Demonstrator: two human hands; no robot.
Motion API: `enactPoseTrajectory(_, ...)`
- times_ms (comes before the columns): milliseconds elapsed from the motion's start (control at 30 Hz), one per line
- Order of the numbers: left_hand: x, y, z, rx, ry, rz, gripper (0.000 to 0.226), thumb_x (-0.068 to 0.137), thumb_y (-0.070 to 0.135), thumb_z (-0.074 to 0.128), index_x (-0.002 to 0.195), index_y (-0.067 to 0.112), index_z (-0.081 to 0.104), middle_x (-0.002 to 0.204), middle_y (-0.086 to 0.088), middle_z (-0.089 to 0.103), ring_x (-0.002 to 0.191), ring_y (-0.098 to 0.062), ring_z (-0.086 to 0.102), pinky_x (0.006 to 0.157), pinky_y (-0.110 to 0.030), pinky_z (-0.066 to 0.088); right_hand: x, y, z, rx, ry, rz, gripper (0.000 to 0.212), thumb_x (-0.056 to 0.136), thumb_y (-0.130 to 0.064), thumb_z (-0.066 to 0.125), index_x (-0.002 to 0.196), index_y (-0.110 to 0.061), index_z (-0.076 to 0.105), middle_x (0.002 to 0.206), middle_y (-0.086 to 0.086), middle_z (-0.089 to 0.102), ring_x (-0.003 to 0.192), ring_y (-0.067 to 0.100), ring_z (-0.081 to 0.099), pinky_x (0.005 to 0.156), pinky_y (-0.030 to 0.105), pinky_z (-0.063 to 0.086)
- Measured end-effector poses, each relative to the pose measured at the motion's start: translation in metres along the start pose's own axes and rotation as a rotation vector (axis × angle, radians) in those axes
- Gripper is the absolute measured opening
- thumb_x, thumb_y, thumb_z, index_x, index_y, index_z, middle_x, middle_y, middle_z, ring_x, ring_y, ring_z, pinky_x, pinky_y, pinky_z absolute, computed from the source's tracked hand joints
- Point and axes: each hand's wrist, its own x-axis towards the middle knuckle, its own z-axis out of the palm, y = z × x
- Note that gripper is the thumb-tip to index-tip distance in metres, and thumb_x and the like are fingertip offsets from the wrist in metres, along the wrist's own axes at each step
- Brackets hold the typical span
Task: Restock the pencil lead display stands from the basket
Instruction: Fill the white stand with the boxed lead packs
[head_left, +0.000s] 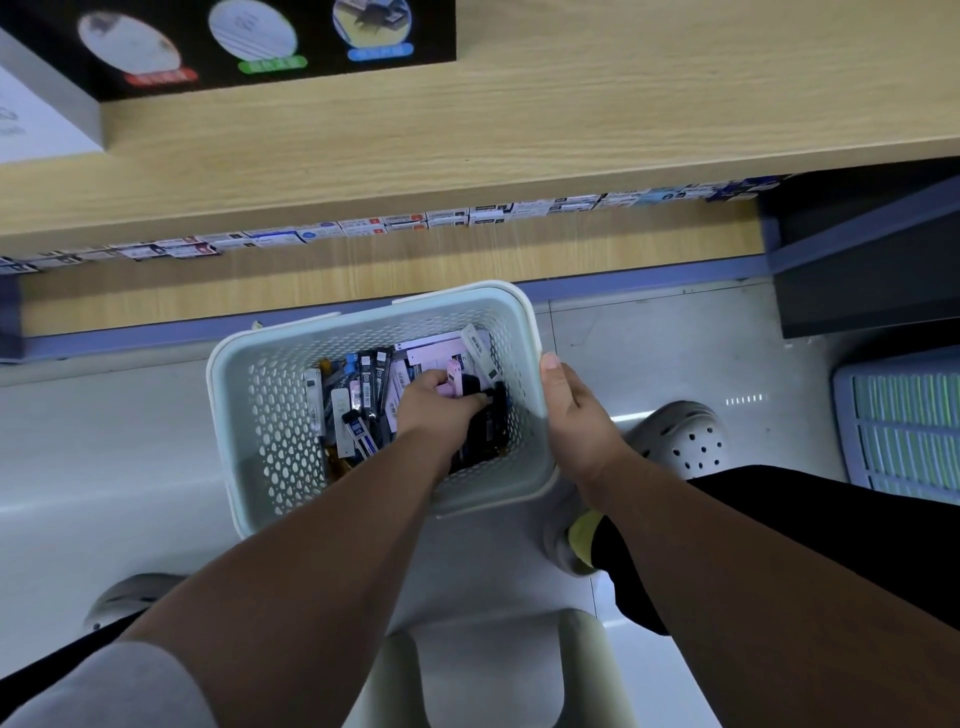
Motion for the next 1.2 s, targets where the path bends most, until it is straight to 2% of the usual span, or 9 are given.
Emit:
enactPoseTrajectory(133,0.000,0.001,0.001,-0.032,-0.027,-0.001,0.066,0.078,0.029,0.084,0.136,0.017,0.054,0.109,0.007,0.059,0.084,-0.012,0.058,0.077,-0.029,0.052,-0.002,-0.002,0.001,0.008,0.004,-0.007,0.037,0.106,-0.053,0.033,0.118,-0.032,0.060,0.114,-0.003,0.069,0.110,0.014,0.063,0.098,0.033,0.048)
enactPoseTrajectory(233,0.005,-0.004,-0.002,-0.044,-0.096,0.000,0.063,0.074,0.029,0.087,0.127,0.022,0.053,0.113,0.005,0.061,0.085,-0.009,0.060,0.072,-0.022,0.044,-0.002,-0.002,0.000,0.010,0.001,-0.001,0.036,0.105,-0.054,0.032,0.118,-0.033,0.059,0.113,-0.004,0.069,0.110,0.014,0.063,0.098,0.033,0.048)
enactPoseTrajectory(367,0.007,-0.005,-0.004,-0.062,-0.148,-0.010,0.080,0.060,0.023,0.094,0.130,0.016,0.057,0.117,-0.001,0.069,0.098,-0.018,0.069,0.088,-0.033,0.055,-0.001,-0.002,0.001,0.013,0.007,0.002,0.035,0.106,-0.053,0.033,0.117,-0.033,0.058,0.115,-0.002,0.068,0.110,0.015,0.062,0.100,0.034,0.047)
enactPoseTrajectory(500,0.003,0.000,0.005,-0.123,-0.206,0.021,0.068,0.054,0.007,0.095,0.116,0.017,0.067,0.092,0.002,0.078,0.084,-0.017,0.075,0.080,-0.037,0.061,0.000,-0.003,0.002,0.014,0.029,0.006,0.037,0.106,-0.051,0.033,0.118,-0.028,0.060,0.117,0.001,0.068,0.112,0.017,0.062,0.101,0.035,0.047)
enactPoseTrajectory(667,0.004,-0.002,0.011,-0.186,-0.226,0.030,0.059,0.051,0.013,0.096,0.105,0.017,0.071,0.090,-0.001,0.078,0.083,-0.022,0.076,0.083,-0.045,0.061,-0.001,-0.003,0.002,0.031,0.045,0.016,0.037,0.106,-0.051,0.035,0.116,-0.028,0.062,0.110,-0.005,0.070,0.107,0.012,0.064,0.098,0.032,0.049)
enactPoseTrajectory(833,0.001,0.003,0.013,-0.236,-0.152,0.052,0.044,0.061,0.005,0.091,0.100,0.012,0.071,0.084,-0.002,0.078,0.078,-0.021,0.076,0.077,-0.039,0.062,-0.001,-0.004,0.003,0.025,0.046,0.019,0.037,0.106,-0.052,0.035,0.115,-0.029,0.062,0.113,-0.001,0.070,0.110,0.017,0.064,0.102,0.037,0.049)
enactPoseTrajectory(967,0.002,0.007,0.014,-0.312,-0.140,0.011,0.042,0.067,0.008,0.088,0.106,0.009,0.070,0.086,-0.005,0.078,0.077,-0.021,0.076,0.070,-0.034,0.062,-0.003,-0.006,0.001,0.011,0.037,0.026,0.035,0.106,-0.053,0.034,0.113,-0.032,0.060,0.110,-0.004,0.069,0.108,0.014,0.064,0.102,0.036,0.048)
enactPoseTrajectory(1100,0.004,0.001,0.014,-0.270,-0.168,0.024,0.051,0.062,0.012,0.090,0.110,0.014,0.071,0.090,-0.002,0.078,0.082,-0.020,0.076,0.081,-0.039,0.062,-0.003,-0.006,0.001,0.000,0.035,0.032,0.039,0.104,-0.056,0.035,0.116,-0.031,0.061,0.114,-0.001,0.070,0.111,0.017,0.064,0.106,0.043,0.048)
enactPoseTrajectory(1200,0.003,0.000,0.013,-0.222,-0.170,0.034,0.051,0.066,0.008,0.089,0.113,0.015,0.070,0.090,0.001,0.078,0.084,-0.017,0.075,0.079,-0.031,0.060,-0.003,-0.007,0.002,0.003,0.036,0.038,0.038,0.104,-0.056,0.035,0.115,-0.031,0.062,0.114,-0.001,0.070,0.111,0.017,0.064,0.105,0.041,0.048)
